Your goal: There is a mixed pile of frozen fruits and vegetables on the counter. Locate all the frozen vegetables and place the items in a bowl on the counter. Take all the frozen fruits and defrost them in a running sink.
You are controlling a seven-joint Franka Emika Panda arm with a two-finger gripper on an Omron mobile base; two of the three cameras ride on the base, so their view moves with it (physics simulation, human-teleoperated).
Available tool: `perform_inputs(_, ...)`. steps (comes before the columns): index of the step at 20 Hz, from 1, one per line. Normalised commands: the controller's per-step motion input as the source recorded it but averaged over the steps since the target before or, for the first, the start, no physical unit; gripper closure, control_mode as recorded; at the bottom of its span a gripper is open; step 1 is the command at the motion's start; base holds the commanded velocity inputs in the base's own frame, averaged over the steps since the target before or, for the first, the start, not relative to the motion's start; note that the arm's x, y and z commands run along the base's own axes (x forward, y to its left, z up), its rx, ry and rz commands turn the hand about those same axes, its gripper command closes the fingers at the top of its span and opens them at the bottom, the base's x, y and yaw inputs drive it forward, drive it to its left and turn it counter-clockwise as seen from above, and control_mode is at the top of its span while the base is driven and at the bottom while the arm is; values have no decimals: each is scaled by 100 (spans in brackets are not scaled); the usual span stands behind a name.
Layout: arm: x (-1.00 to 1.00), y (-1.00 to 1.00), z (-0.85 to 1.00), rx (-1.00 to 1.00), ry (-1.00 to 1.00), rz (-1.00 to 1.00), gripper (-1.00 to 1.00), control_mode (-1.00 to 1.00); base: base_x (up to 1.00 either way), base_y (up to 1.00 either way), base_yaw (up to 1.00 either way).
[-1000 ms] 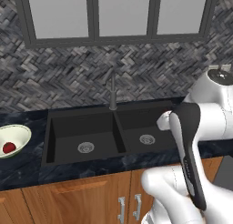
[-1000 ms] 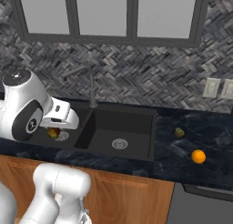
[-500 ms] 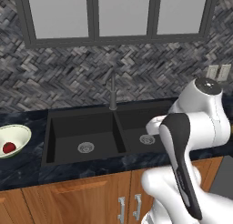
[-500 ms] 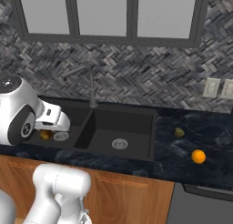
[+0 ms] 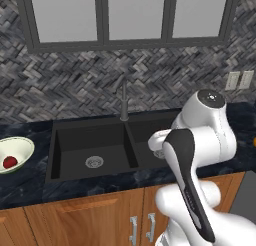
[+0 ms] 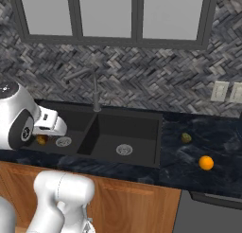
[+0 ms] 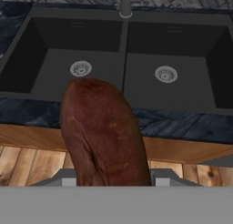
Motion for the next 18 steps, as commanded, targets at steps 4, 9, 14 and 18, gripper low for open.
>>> perform_inputs(4,8,23,-4,1,0,2,100,-100,0,0,0)
perform_inputs(9,8,15,0,5,1,2,100,-100,0,0,0)
perform_inputs(14,7,19,-5,6,3,2,100,-100,0,0,0)
perform_inputs(18,7,27,-6,5,1,2,100,-100,0,0,0)
